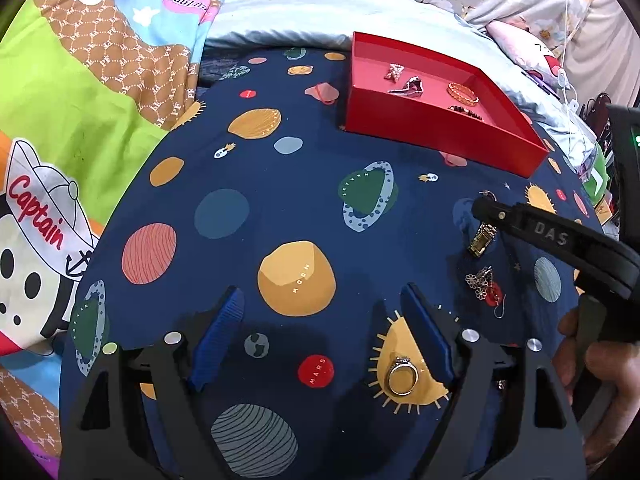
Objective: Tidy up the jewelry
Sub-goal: 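Grasp the gold watch with the right gripper while the left gripper approaches the silver ring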
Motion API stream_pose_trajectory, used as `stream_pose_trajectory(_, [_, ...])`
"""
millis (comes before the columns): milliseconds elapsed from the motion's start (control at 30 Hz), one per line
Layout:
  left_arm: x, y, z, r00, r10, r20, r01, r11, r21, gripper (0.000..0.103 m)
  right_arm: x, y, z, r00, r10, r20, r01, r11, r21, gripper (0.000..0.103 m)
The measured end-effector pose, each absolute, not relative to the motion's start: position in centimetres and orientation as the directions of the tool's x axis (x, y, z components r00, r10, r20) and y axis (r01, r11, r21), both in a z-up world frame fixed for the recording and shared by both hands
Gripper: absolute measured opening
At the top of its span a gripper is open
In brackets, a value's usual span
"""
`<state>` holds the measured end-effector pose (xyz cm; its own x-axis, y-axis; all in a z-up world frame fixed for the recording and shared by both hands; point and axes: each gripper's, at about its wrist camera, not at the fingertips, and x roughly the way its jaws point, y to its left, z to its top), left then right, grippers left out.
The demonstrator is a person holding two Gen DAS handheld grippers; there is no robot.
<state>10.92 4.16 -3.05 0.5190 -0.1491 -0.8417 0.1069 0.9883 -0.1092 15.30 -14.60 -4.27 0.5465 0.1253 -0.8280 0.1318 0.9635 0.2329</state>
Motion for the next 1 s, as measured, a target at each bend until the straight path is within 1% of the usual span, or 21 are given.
stream_pose_trajectory(67, [10.9,4.2,-3.1,0.518,-0.151,-0.842,0.107,0.988,-0.112,0.078,15.3,-13.8,-4.3,0.548,0.065,-0.834,0.118,0.981,0.154,0.027])
stream_pose_trajectory(100, [10.9,4.3,-3.1,0.519,-0.151,-0.841,0.106,0.988,-0.111,0.078,15.2,-13.4,-4.3,0.55,0.038,-0.834,0.106,0.988,0.115,0.026])
stream_pose_trajectory(167, [10.9,4.4,-3.0,0.521,-0.15,-0.84,0.104,0.988,-0.112,0.078,14.9,-13.3,-4.2,0.55,0.027,-0.835,0.097,0.991,0.096,0.022])
stream_pose_trajectory(300, [10.6,5.2,-3.0,0.516,-0.152,-0.843,0.092,0.988,-0.123,0.078,14.1,-13.7,-4.3,0.548,0.032,-0.836,0.089,0.991,0.096,0.021])
stream_pose_trajectory(400, [10.0,5.6,-3.0,0.514,-0.161,-0.842,0.1,0.987,-0.127,0.078,13.1,-14.3,-3.9,0.554,0.054,-0.831,0.098,0.987,0.129,0.021])
stream_pose_trajectory(667, [8.2,5.7,-3.2,0.502,-0.192,-0.843,0.125,0.981,-0.149,0.078,9.0,-17.2,-1.2,0.601,0.064,-0.797,0.139,0.973,0.183,0.02])
stream_pose_trajectory(1000, [5.9,2.5,-2.6,0.491,-0.26,-0.831,0.229,0.959,-0.165,0.078,4.7,-19.6,1.4,0.629,0.047,-0.776,0.163,0.968,0.19,0.02])
